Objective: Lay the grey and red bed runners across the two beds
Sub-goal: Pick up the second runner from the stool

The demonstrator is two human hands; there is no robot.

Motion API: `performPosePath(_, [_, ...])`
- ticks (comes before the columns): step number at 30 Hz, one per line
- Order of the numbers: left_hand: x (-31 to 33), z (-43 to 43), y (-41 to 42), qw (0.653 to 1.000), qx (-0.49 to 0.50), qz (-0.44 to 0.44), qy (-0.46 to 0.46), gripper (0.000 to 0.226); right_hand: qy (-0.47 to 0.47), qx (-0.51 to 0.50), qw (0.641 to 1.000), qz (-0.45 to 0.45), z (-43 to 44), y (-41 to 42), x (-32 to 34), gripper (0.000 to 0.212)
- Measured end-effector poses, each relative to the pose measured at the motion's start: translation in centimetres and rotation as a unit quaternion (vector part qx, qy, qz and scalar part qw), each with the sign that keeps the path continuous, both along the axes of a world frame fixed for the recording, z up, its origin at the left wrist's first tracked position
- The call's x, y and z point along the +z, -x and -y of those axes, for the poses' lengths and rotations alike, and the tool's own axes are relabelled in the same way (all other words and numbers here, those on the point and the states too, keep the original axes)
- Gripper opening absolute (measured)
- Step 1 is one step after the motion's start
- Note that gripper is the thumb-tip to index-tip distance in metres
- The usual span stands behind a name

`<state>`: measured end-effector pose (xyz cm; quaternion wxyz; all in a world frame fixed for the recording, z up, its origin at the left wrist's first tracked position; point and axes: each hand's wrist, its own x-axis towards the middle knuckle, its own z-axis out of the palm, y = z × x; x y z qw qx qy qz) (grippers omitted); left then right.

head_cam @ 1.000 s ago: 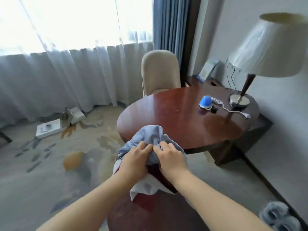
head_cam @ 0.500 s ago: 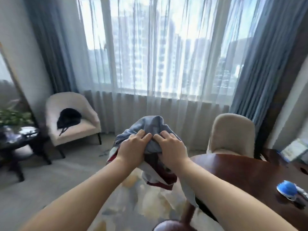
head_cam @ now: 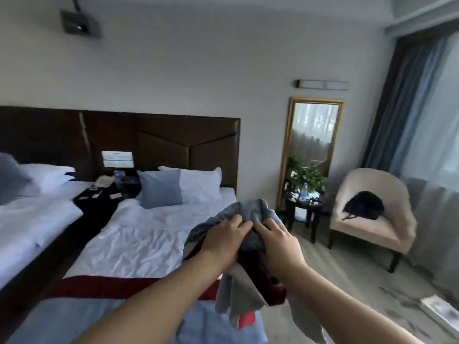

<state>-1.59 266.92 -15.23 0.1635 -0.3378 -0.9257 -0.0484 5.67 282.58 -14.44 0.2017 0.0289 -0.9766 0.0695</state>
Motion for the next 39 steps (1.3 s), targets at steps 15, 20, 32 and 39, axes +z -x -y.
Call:
performPosePath(15, [4.9,54.1,-0.5,0.921,0.389,-0.022,0.006,0.052,-0.01,0.356,0.933,-0.042,54.7,13.4,3.6,0.058])
performPosePath(20, [4.9,66.1,-2.5,0.877,0.481,-0.025,0.009,0.053,-0.029,0.434,0.898,-0.06,68.2,14.2,4.3,0.056])
performPosePath(32, [1.8,88.1,-5.9,0.783,0.622,0.009,0.014,0.052,-0.031,0.566,0.824,-0.006,94.7,14.5,1.1,0.057])
performPosePath(39, [1.2,101.2,-4.4,0.745,0.665,0.023,0.034,0.055,-0.028,0.632,0.774,-0.014,109.0,17.0,0.5,0.048])
